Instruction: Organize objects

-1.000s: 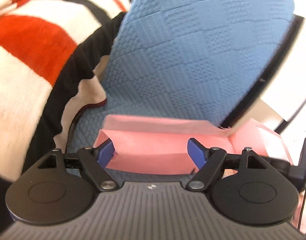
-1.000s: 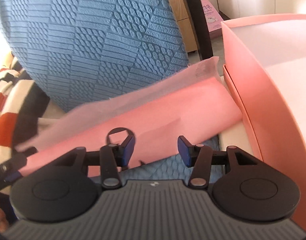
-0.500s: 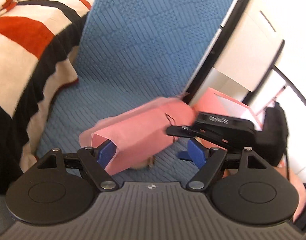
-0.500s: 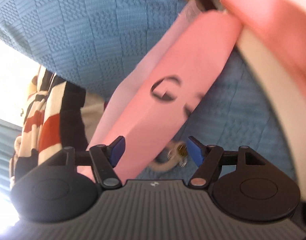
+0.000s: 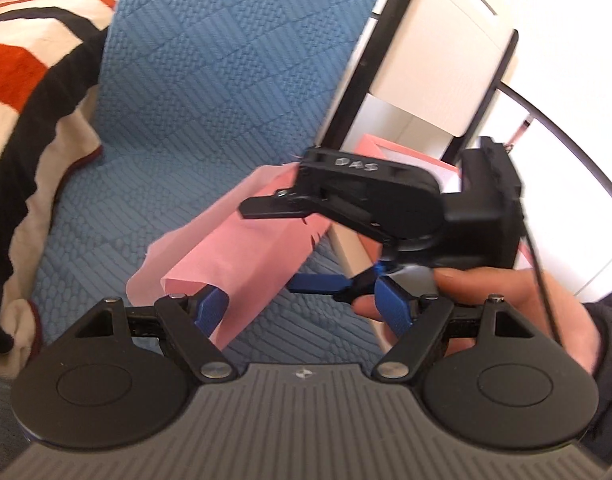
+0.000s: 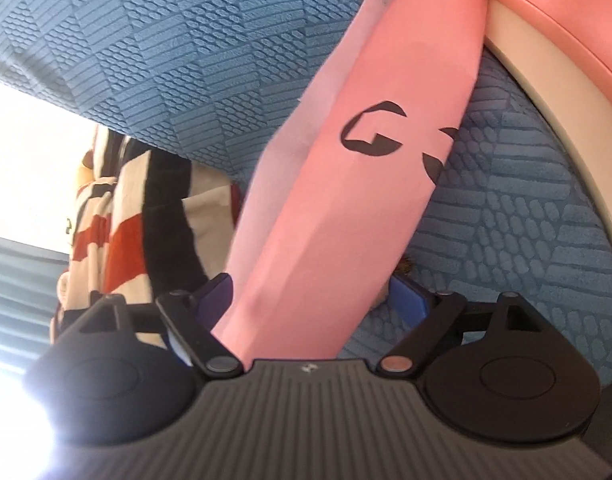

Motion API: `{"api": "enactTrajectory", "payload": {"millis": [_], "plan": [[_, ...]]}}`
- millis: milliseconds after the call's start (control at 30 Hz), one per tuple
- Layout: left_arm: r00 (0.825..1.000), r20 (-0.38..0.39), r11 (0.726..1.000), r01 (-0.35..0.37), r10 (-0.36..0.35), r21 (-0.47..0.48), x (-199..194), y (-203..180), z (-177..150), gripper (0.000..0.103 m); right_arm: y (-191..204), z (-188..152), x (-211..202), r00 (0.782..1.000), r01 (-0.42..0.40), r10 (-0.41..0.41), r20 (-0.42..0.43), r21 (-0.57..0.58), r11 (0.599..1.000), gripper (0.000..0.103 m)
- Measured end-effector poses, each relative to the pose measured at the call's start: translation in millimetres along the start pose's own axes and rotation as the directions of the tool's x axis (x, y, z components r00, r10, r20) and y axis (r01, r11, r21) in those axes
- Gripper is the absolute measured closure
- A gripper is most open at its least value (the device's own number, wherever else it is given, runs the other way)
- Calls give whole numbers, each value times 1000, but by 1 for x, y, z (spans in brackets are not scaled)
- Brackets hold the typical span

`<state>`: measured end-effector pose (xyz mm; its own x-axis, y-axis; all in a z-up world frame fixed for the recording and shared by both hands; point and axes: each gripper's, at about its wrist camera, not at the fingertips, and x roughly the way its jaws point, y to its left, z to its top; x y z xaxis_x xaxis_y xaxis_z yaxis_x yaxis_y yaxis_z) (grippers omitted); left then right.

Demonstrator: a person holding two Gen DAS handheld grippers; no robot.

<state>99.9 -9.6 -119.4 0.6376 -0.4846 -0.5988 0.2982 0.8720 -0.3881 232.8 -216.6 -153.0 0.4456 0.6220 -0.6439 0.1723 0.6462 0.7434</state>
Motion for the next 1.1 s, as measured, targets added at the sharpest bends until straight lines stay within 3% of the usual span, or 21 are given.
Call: {"api": "enactTrajectory", "payload": {"millis": [133, 267, 300, 367, 433, 633, 833, 933, 1100], "plan": [[1000, -8, 1000, 8, -8, -10, 2, 2, -3, 23, -6, 8, 11, 997, -14, 15, -75, 21, 1000, 17], [1000, -18, 1000, 12, -13, -9, 3, 3, -6, 23, -9, 12, 17, 997, 22, -22, -80, -2, 1000, 19], [1000, -20, 1000, 8, -8, -8, 3, 3, -7, 23, -11, 12, 18, 996, 20, -19, -83, 3, 1000, 33], [1000, -19, 1000, 10, -10, -14, 2, 5, -7, 23, -17, 12, 19, 996, 6, -2, -86, 38, 999, 41], [1000, -22, 1000, 9, -10, -23, 0, 8, -7, 22, -20, 11, 17, 997, -7, 11, -81, 47, 999, 59], [1000, 13, 998, 18, -17, -68, -22, 19, -4, 21, -20, 9, 3, 998, 32, -34, -55, -25, 999, 84], [999, 28, 993, -38, 42, -114, -19, 33, 12, 21, -27, 8, -5, 995, 82, -86, -50, -77, 994, 87], [1000, -2, 991, -25, 25, -134, 3, 37, 24, 21, -28, 6, -7, 994, 93, -99, -50, -108, 990, 87], [994, -75, 995, -81, 77, -58, 54, 33, 44, 22, -24, 1, -9, 992, 115, -123, -39, -164, 980, 87]]}}
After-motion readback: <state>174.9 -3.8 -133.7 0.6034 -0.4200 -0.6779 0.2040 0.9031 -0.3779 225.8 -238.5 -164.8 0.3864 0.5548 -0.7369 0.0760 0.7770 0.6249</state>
